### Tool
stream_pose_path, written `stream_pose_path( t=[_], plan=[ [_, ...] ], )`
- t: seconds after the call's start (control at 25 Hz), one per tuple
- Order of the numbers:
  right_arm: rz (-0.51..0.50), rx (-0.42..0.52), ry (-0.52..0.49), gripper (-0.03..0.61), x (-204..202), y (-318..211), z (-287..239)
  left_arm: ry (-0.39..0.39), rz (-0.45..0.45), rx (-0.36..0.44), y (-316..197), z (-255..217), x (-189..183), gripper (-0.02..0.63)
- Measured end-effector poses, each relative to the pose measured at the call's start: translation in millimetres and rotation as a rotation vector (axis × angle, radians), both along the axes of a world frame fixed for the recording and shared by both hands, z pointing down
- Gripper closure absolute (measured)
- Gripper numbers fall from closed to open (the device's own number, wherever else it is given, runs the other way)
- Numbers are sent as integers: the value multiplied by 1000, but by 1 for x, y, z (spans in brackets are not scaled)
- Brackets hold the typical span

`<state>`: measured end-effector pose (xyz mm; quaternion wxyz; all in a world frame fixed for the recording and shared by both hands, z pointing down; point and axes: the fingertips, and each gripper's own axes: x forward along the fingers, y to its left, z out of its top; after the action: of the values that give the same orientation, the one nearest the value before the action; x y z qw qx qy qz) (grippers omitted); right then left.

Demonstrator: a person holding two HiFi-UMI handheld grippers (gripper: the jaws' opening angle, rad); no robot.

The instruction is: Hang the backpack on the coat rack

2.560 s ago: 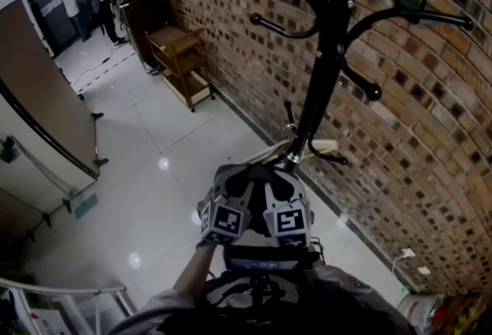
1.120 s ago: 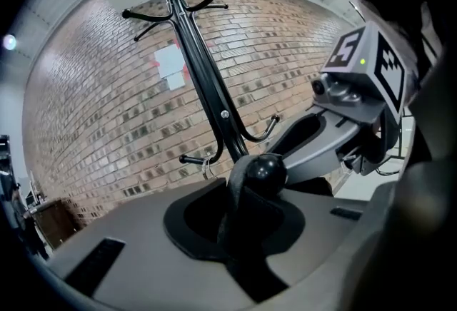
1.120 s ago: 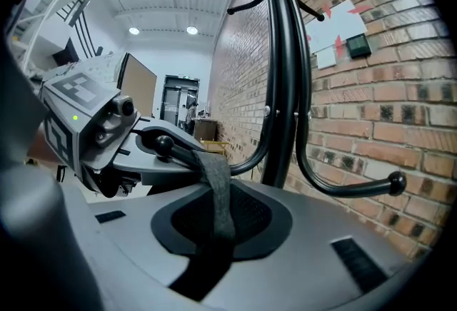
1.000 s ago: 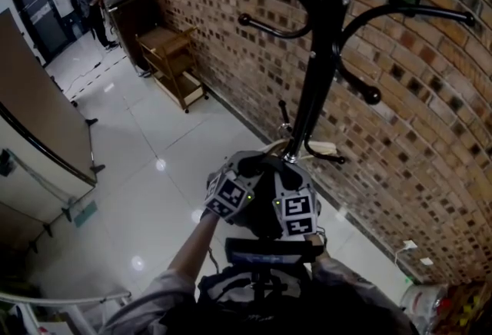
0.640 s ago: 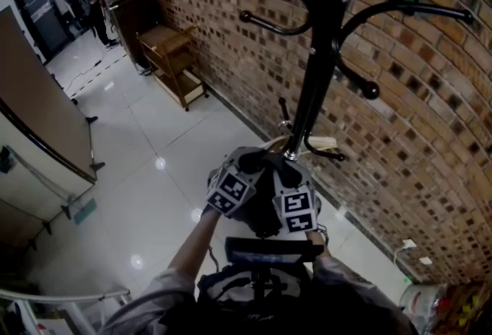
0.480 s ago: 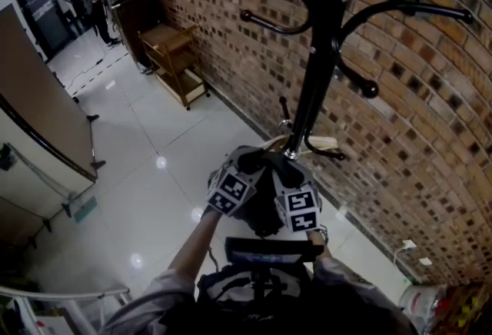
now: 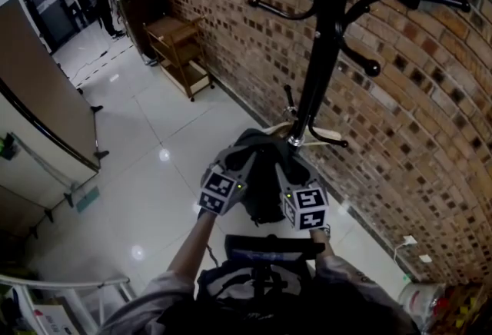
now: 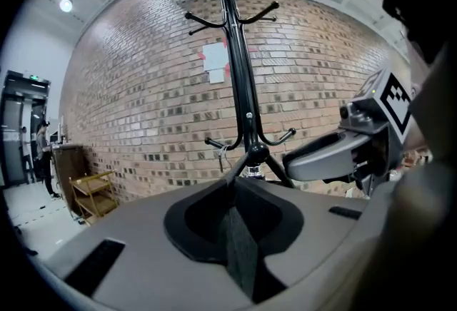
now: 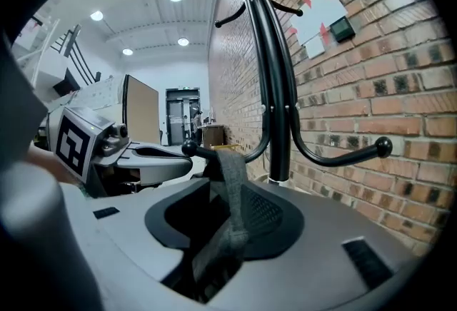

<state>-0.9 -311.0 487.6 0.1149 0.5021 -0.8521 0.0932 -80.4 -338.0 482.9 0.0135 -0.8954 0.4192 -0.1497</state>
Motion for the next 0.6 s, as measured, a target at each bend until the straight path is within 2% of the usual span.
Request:
stream_pose_path(
  t=[0.12, 0.28, 0.36, 0.52, 0.6],
  plan=[
    [-3, 10, 6, 472, -5, 10, -1, 8, -34, -8, 13, -1, -10, 574],
    [2, 29, 6, 513, -10, 23, -7, 94, -95, -31, 32, -3, -22, 609],
    [9, 39, -6, 567, -11, 30, -11, 124, -125, -48, 44, -6, -29, 609],
    [17, 37, -75, 571, -15, 41, -18, 197, -144, -69, 69, -12, -34, 609],
    [26, 33, -103, 571, -16, 46, -20, 205, -134, -68, 81, -12, -33, 609]
  ],
)
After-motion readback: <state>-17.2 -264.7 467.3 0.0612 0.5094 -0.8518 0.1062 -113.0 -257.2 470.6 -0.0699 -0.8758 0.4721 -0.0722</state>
